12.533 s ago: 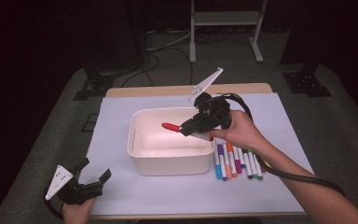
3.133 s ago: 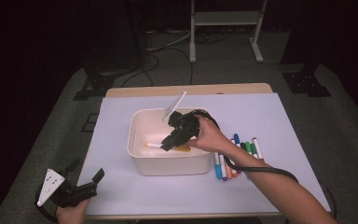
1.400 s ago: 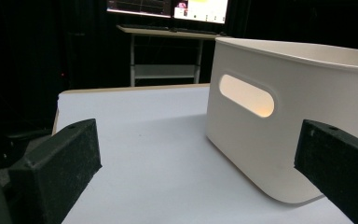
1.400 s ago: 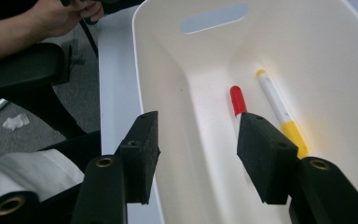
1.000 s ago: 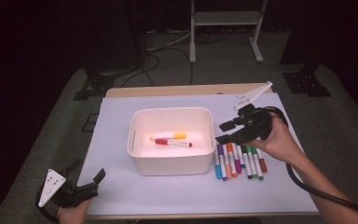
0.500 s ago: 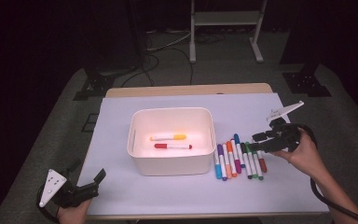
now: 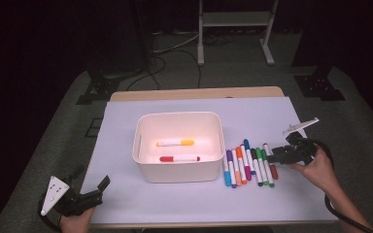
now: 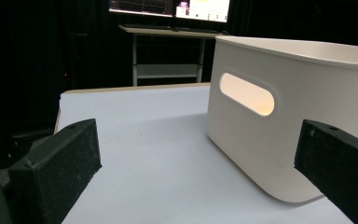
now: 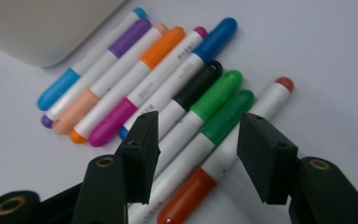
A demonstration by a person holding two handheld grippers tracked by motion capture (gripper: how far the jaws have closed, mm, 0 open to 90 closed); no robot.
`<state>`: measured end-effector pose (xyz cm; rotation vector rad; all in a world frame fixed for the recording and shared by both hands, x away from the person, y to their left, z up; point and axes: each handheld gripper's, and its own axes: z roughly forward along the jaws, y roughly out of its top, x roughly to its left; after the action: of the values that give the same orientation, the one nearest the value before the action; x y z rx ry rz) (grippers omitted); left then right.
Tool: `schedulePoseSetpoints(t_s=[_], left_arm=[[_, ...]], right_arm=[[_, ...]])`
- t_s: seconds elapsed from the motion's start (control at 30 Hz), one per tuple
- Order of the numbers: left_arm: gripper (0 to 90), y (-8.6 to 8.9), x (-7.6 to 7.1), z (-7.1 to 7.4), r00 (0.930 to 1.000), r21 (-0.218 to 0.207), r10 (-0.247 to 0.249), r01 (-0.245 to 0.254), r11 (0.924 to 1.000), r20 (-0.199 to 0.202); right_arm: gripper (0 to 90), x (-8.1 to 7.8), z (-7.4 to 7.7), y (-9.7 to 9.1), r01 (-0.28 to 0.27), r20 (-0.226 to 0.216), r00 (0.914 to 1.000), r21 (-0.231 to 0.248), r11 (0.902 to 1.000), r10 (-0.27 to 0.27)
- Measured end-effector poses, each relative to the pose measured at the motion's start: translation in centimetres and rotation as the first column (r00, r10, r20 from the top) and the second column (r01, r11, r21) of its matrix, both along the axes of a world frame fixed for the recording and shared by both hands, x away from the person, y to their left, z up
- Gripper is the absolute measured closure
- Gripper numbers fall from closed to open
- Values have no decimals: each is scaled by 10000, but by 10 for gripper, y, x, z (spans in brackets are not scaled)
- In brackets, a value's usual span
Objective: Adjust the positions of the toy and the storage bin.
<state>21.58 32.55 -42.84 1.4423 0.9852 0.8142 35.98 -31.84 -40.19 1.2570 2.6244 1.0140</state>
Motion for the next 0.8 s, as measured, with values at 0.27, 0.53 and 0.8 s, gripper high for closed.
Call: schedulePoseSetpoints(t_s=[0.27, 0.53, 0.8], left_arm=[[0, 0, 0, 0, 10000, -9, 12, -11, 10000, 20], [0, 0, 0, 0, 10000, -10, 11, -11, 10000, 15], [0, 1, 0, 0, 10000, -12, 32, -32, 10000, 29]], right_arm=[[538, 3, -18, -8, 771, -31, 9970, -481, 9959, -774], [561, 6, -29, -9, 1151, -52, 9933, -480, 9922, -1155], [618, 5, -32, -9, 1578, 128, 9875, -1125, 9810, -1574]])
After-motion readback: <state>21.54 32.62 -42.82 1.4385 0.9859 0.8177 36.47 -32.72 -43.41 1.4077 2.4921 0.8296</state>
